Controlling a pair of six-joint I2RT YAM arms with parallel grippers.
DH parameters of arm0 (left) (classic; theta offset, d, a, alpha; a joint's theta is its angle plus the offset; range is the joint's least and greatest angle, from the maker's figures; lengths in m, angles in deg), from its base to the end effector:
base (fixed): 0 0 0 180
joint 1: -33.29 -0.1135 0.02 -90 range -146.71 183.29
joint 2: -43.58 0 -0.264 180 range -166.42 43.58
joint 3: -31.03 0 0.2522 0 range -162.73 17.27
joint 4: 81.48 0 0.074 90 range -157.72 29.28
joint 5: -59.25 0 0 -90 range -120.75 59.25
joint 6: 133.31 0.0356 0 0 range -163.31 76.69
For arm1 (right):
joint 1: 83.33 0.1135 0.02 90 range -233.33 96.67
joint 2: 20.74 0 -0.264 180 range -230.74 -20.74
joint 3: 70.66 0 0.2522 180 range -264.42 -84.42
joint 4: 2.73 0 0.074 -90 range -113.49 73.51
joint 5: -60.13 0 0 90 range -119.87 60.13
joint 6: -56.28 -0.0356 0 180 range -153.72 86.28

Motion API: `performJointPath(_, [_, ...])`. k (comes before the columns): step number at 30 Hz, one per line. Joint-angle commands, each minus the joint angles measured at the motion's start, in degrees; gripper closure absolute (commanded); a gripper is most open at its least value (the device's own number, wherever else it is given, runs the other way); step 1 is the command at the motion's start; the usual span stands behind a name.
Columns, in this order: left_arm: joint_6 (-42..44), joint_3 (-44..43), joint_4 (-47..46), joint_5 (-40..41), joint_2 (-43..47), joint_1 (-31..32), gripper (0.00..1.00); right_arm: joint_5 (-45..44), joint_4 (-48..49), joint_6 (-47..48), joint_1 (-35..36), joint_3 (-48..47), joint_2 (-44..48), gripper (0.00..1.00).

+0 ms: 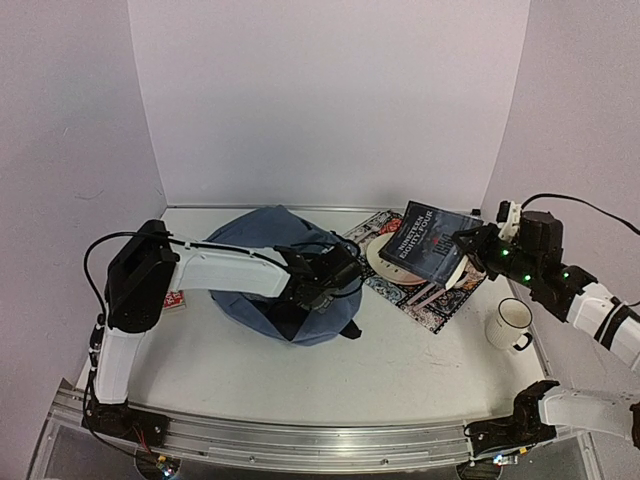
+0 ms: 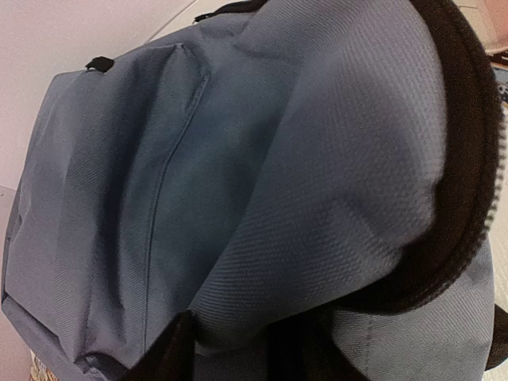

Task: Pack the student bag
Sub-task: Pick up the largest pocket of the bag from the student bag, then place the book in the largest pocket of the bag.

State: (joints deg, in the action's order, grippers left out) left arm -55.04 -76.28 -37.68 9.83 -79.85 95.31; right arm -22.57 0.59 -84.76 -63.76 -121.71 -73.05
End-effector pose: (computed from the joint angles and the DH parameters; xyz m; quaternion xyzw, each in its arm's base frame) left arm 0.2355 -0.3939 0.1764 0.3034 0.8582 0.1218 0.3957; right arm 0.2058 0.0779 0.3208 0.1438 0.6793 0.4512 0.5606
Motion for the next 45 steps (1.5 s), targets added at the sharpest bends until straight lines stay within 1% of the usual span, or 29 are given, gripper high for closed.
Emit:
performJointPath(1, [-1.6, 0.0, 1.3, 0.2, 7.9, -2.3, 0.74, 3.8, 8.6, -1.0, 0.1, -1.0, 0.8, 1.00])
performJointPath(3, [-1.7, -0.7, 1.8, -0.7, 9.4, -3.1, 0.89, 5.0, 10.3, -2.5, 0.1, 0.0, 0.5, 1.00])
performJointPath(4, [-1.7, -1.3, 2.1, -1.1, 10.1, -3.3, 0.95, 5.9, 11.3, -3.6, 0.1, 0.8, 0.2, 1.00])
performJointPath(5, [-1.8, -1.9, 2.3, -1.6, 11.1, -3.5, 0.99, 6.7, 12.5, -4.6, 0.1, 1.4, -0.1, 1.00])
performJointPath(6, [-1.8, -2.9, 2.7, -2.3, 11.7, -3.8, 1.00, 7.5, 14.0, -6.0, 0.2, 2.3, -0.3, 1.00])
performJointPath(10, [-1.9, -7.8, 5.3, -5.3, 13.3, -4.9, 1.00, 9.1, 21.8, -12.0, 1.3, 6.0, -1.9, 1.00])
performJointPath(14, [-1.9, -12.8, 8.2, -7.8, 14.4, -5.1, 1.00, 9.1, 32.3, -17.9, 5.0, 7.9, -6.3, 1.00])
performJointPath(20, [-3.0, -18.4, 11.0, -12.6, 16.3, -5.1, 1.00, 8.0, 45.2, -23.5, 12.0, 5.4, -17.0, 1.00])
performJointPath(25, [-3.9, -22.4, 13.3, -16.0, 17.5, -5.1, 1.00, 7.1, 52.5, -27.2, 14.7, 0.9, -26.9, 1.00])
performJointPath(31, [-5.1, -25.5, 14.6, -19.5, 18.8, -5.2, 1.00, 6.8, 57.6, -30.1, 16.5, -6.1, -36.1, 1.00])
performJointPath(35, [-6.7, -26.8, 14.8, -23.8, 18.9, -5.2, 1.00, 6.1, 59.1, -30.5, 18.1, -11.1, -42.0, 1.00])
performJointPath(40, [-9.0, -28.3, 14.7, -29.2, 19.6, -5.2, 1.00, 1.5, 58.8, -30.6, 20.8, -15.8, -48.0, 1.00])
performJointPath(45, [-11.2, -28.0, 14.5, -33.1, 20.9, -5.2, 1.00, -5.3, 54.8, -27.4, 23.8, -20.6, -52.2, 1.00])
